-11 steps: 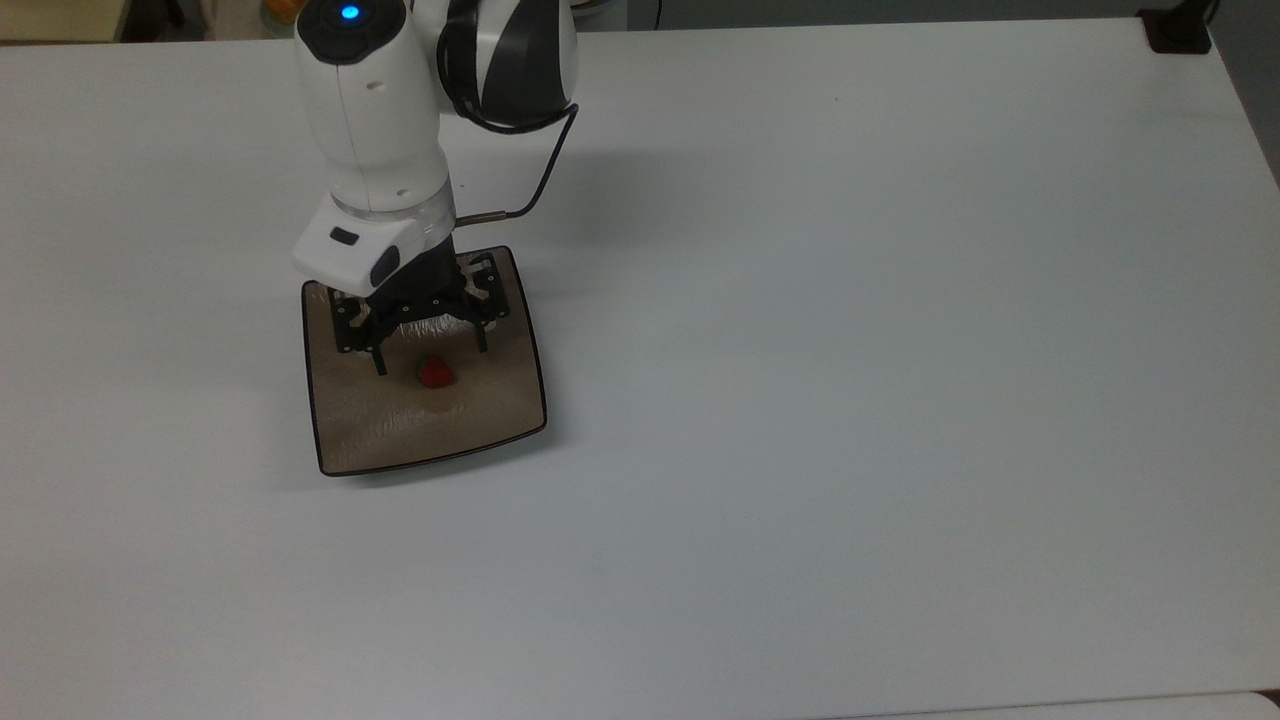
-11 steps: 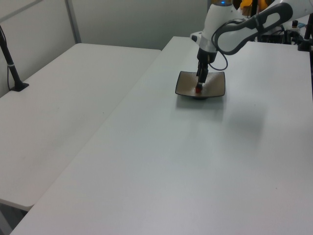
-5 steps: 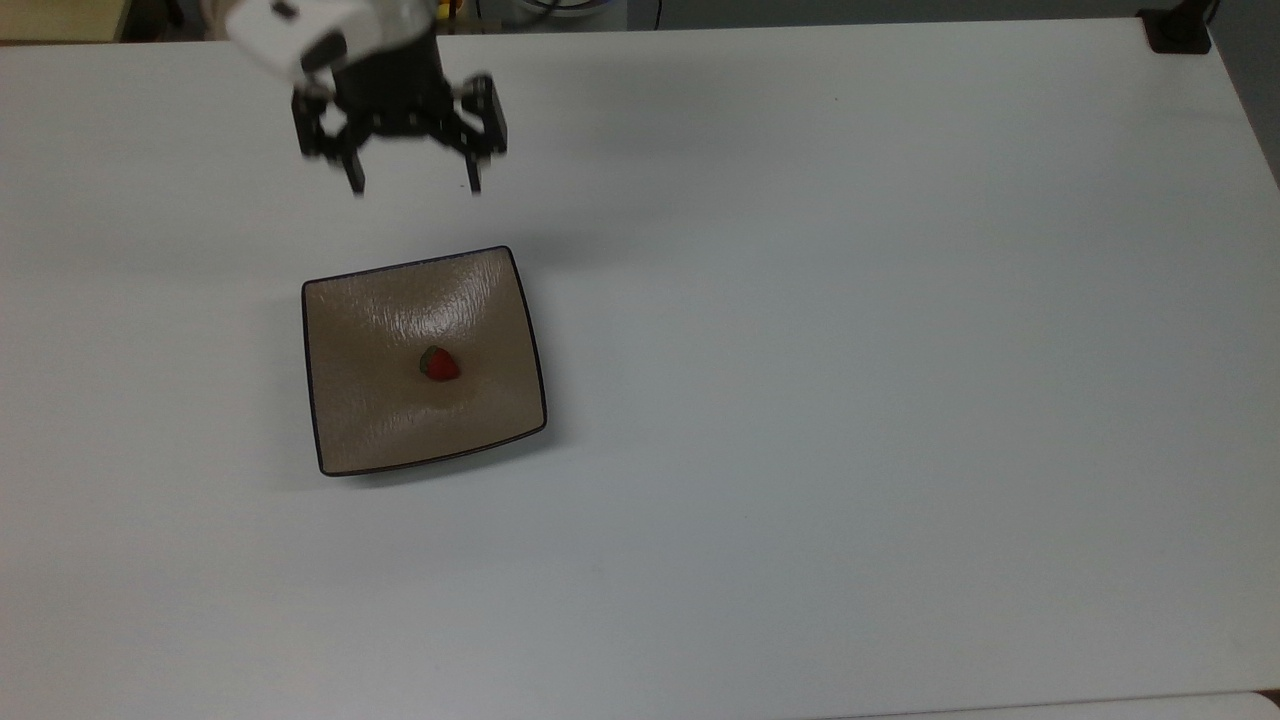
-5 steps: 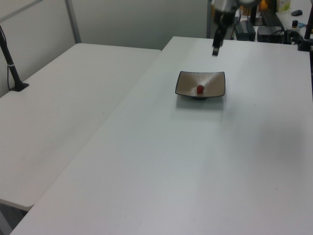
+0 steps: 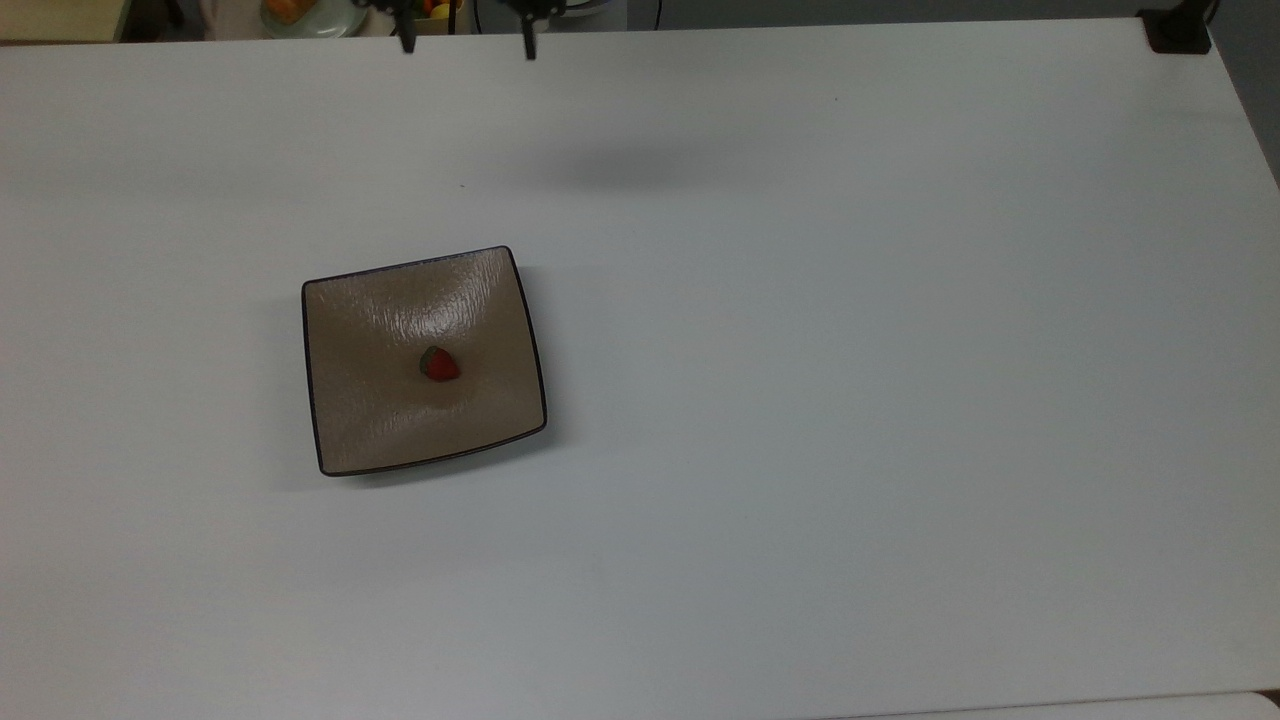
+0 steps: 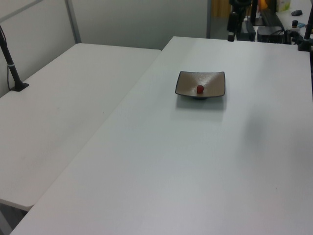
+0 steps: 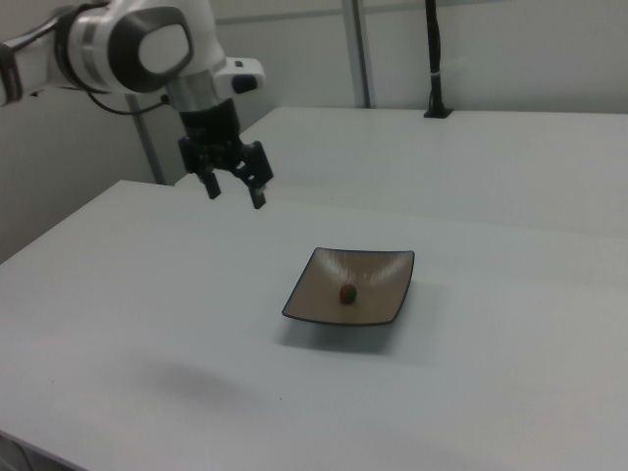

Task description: Strawberries on a ceramic plate

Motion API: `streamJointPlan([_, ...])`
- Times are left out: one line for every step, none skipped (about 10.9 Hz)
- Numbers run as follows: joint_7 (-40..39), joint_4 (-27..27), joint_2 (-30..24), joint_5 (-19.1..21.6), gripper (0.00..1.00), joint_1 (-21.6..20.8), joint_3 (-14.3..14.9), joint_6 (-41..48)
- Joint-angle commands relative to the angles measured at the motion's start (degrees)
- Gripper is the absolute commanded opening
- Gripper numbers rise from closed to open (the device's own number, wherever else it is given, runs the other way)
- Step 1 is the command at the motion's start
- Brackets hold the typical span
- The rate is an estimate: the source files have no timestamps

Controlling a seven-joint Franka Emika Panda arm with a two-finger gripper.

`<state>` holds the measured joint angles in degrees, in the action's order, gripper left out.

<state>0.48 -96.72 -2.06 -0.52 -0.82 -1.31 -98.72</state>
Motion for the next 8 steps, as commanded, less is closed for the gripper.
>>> streamJointPlan([2.9, -1.2, -2.2, 0.8, 1.00, -7.4, 4.8, 2.7])
streamJointPlan([2.9, -1.2, -2.2, 0.8, 1.00, -7.6, 4.6, 2.6])
streamJointPlan([2.9, -1.2, -1.8, 0.9, 1.00, -7.5, 4.4, 2.0])
streamJointPlan([2.9, -1.1, -1.0, 1.0, 1.00, -7.2, 4.1, 1.8])
streamJointPlan([2.9, 0.1, -0.1, 1.0, 1.00, -7.2, 4.0, 2.0])
streamJointPlan([2.9, 1.2, 0.8, 1.0, 1.00, -7.3, 3.9, 2.0])
streamJointPlan([2.9, 1.4, 1.4, 1.0, 1.00, -7.4, 3.9, 1.9])
streamJointPlan([2.9, 1.5, 1.4, 1.0, 1.00, -7.5, 3.9, 1.9])
